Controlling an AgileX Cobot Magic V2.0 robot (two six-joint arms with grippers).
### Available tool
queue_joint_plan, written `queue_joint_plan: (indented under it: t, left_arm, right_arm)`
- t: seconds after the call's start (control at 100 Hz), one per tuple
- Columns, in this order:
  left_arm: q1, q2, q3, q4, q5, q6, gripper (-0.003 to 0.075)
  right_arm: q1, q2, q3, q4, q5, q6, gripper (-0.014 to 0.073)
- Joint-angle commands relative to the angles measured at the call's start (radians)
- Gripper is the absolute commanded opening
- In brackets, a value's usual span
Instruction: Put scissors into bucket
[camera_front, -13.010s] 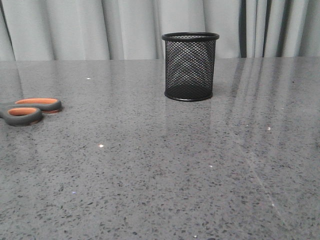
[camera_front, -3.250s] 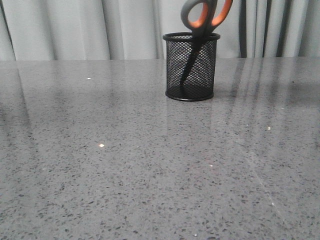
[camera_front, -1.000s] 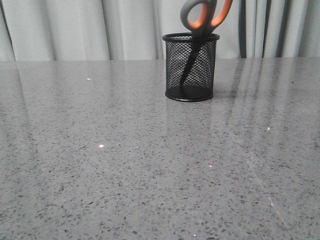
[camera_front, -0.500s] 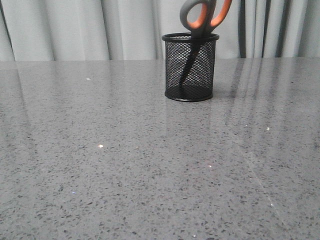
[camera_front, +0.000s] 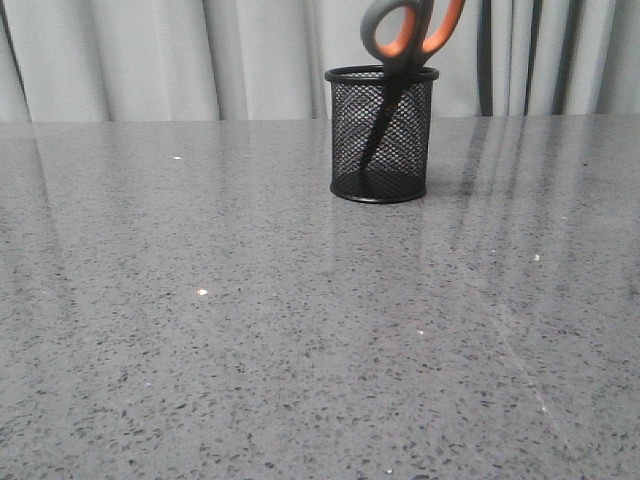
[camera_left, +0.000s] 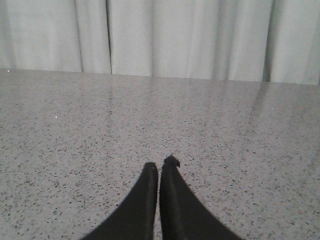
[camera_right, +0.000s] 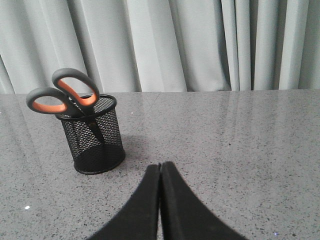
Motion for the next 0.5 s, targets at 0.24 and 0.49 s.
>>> queue_joint_plan:
  t: [0.24,0.49]
  left_arm:
    - [0.002,-0.029,0.041,-0.002,-0.069,-0.009,-0.002]
    - [0.002,-0.029,0.041,-0.002,-0.069,-0.009,-0.002]
  right_arm:
    - [-0.008,0.007,-0.024,-0.012,-0.082,-0.004,-0.0045]
    - [-0.151,-0.034,0.099,-0.247,-0.171,0.2,-0.0045]
